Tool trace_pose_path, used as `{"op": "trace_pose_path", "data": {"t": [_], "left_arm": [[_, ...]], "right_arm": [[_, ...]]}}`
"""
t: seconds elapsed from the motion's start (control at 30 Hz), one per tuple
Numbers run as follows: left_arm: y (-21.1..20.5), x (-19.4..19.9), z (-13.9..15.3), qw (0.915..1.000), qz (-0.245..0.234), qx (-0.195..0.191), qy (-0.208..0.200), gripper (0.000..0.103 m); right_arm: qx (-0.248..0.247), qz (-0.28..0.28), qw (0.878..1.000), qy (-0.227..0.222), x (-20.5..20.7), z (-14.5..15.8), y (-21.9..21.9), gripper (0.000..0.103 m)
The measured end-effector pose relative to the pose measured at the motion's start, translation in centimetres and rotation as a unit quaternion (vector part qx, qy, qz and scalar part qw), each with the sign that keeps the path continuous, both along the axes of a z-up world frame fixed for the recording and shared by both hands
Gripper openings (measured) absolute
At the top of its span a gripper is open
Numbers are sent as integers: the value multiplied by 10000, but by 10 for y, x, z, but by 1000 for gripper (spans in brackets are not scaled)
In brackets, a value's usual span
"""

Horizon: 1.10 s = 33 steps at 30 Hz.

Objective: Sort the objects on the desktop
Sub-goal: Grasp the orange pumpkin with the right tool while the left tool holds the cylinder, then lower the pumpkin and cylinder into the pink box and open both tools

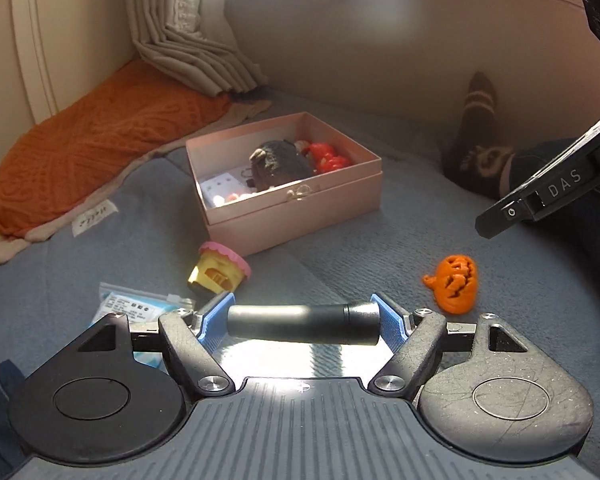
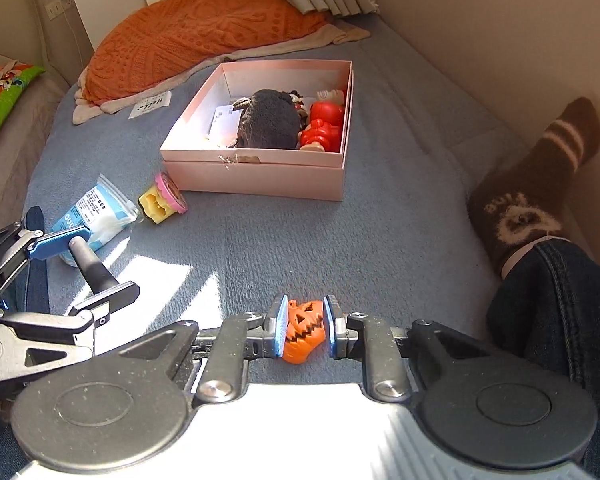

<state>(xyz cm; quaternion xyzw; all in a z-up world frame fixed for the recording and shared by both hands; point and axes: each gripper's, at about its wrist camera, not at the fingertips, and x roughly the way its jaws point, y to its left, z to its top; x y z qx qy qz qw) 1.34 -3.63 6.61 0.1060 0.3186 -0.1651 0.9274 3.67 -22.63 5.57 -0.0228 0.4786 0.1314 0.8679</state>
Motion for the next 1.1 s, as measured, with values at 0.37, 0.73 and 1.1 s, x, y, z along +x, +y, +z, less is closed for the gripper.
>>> {"op": "trace_pose_path", "data": {"t": [0.37, 0.73, 1.1], "left_arm": [[7, -23, -12, 9980, 93, -344, 516, 80], [10, -21, -15, 9960, 126, -354, 807, 80], [2, 85, 53, 9939, 45, -648, -890, 80]], "right_arm": [[-908, 580, 9937, 298, 21, -66, 29, 77], [-490, 855, 9945, 367, 5, -25, 26, 57], [85, 623, 9916, -1126, 18, 94, 0, 57]]}}
